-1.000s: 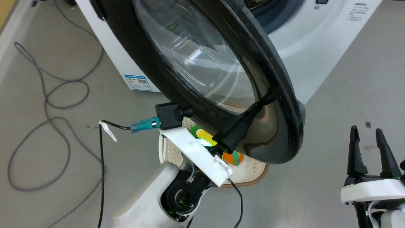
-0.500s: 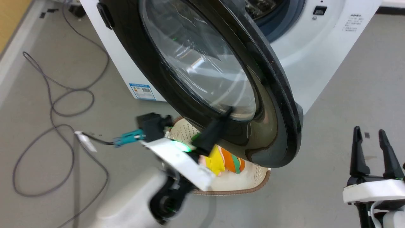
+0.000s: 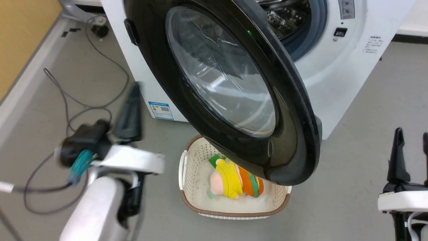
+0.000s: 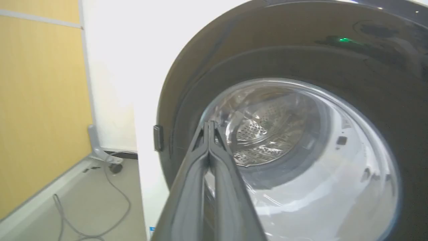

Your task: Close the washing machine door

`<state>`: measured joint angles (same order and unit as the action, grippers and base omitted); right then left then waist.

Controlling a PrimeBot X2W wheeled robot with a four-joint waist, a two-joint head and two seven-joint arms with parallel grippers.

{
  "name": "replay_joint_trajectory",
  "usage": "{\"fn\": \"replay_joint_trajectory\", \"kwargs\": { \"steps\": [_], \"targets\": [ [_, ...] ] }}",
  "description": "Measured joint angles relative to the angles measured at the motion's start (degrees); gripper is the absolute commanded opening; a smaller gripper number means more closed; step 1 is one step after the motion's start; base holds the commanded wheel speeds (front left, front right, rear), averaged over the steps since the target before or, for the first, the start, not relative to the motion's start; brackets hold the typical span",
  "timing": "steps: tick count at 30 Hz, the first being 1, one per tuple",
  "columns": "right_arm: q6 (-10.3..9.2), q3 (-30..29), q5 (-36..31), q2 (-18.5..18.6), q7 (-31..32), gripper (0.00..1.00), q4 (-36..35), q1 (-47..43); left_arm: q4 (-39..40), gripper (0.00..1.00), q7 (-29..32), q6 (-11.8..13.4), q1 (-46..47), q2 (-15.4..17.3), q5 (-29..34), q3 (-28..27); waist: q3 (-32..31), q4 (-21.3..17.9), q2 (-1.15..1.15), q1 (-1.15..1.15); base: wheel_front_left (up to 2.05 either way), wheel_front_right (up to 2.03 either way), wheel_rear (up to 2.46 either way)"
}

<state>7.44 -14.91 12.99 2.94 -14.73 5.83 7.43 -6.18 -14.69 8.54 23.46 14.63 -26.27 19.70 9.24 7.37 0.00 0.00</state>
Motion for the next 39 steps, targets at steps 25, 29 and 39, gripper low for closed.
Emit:
{"fn": "replay_joint_trajectory", "kwargs": {
  "steps": [25,29,39],
  "targets": [
    [0.0,6.88,-1.6,0.01,-0.01,0.0,-20.14,5.88,3.86,1.0,0.0,2.18,-22.01,-5.16,16.62,-16.62,-5.06,3.32,0.0,0.0,0.0,0.0,0.0],
    [0.0,14.77,-1.67,0.03,-0.01,0.0,-23.96,6.2,3.66,1.0,0.0,0.86,-22.37,-6.15,17.52,-17.91,-5.29,3.66,0.0,0.0,0.0,0.0,0.0],
    [0.0,34.14,-3.57,6.11,-0.02,0.0,-24.49,6.21,3.48,1.0,0.0,-1.08,-22.69,-8.46,19.33,-19.91,-5.46,3.35,0.0,-0.01,0.0,0.0,0.0]
  ]
}}
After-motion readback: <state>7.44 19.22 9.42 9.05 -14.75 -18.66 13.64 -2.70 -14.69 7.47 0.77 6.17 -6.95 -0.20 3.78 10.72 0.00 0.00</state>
